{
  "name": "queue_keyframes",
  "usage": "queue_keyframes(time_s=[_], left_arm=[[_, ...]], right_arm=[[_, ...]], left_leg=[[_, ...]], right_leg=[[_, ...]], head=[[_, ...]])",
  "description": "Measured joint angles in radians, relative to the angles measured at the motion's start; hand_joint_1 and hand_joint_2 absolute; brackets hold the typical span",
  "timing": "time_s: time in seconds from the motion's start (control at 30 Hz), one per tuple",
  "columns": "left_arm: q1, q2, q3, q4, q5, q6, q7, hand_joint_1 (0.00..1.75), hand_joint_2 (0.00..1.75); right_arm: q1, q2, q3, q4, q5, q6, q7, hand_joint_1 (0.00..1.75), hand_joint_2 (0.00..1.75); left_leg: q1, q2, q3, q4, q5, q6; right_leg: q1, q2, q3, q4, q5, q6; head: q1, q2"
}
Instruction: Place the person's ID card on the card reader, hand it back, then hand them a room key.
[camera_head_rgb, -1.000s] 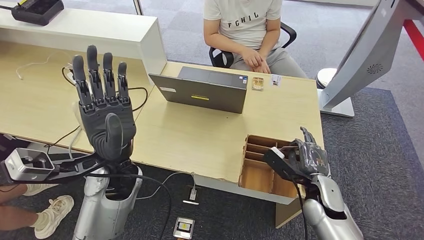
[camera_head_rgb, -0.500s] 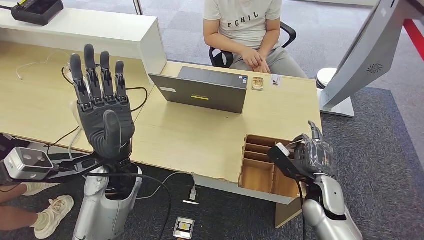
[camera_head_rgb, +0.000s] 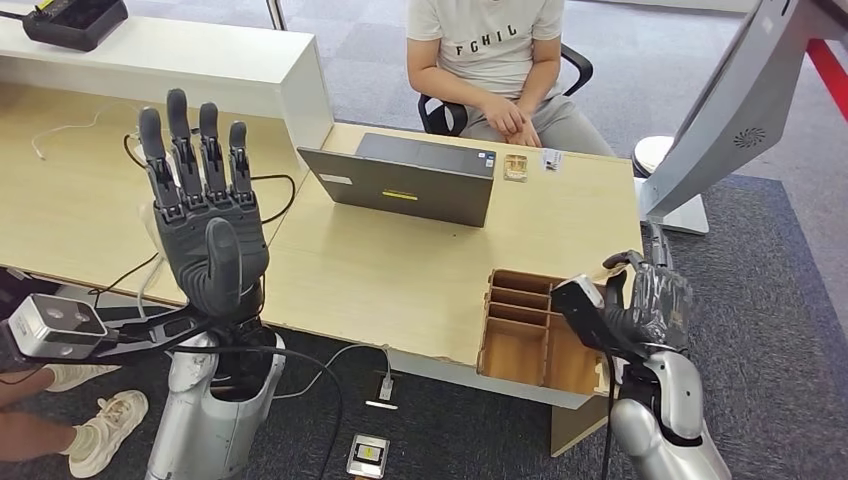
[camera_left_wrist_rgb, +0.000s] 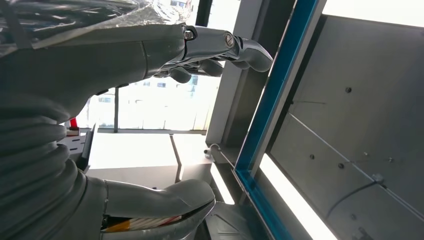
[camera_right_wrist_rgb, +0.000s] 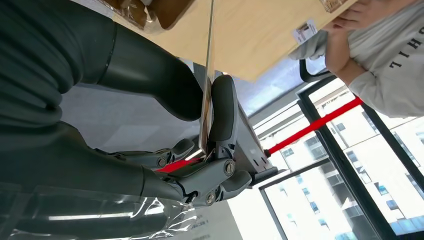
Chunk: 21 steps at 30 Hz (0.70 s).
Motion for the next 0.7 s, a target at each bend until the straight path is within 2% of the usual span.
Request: queue_keyframes(time_s=[0.33,0.57,0.7], left_arm=[[-0.002,0.0,-0.003,0.003,0.013,-0.01,0.0,0.0,1.75],[-0.011,-0.003,-0.015,0.016,0.015,-0.036,0.0,0.0,1.75],[-0.026,-0.013,-0.019,0.03,0.015,-0.058,0.0,0.0,1.75]], right_arm=[[0.002,-0.003,-0.008,-0.079,-0.01,-0.004,-0.01,1.75,1.75],[-0.069,0.01,-0.001,-0.057,-0.024,0.022,-0.032,1.75,1.75],[-0.145,0.023,0.008,-0.001,-0.019,0.051,-0.037,1.75,1.75]], left_leg=[[0.0,0.0,0.0,0.0,0.0,0.0],[0.0,0.0,0.0,0.0,0.0,0.0],[0.0,0.0,0.0,0.0,0.0,0.0]], right_leg=[[0.0,0.0,0.0,0.0,0.0,0.0],[0.0,0.0,0.0,0.0,0.0,0.0],[0.0,0.0,0.0,0.0,0.001,0.0]], head=[[0.0,0.0],[0.0,0.0],[0.0,0.0]])
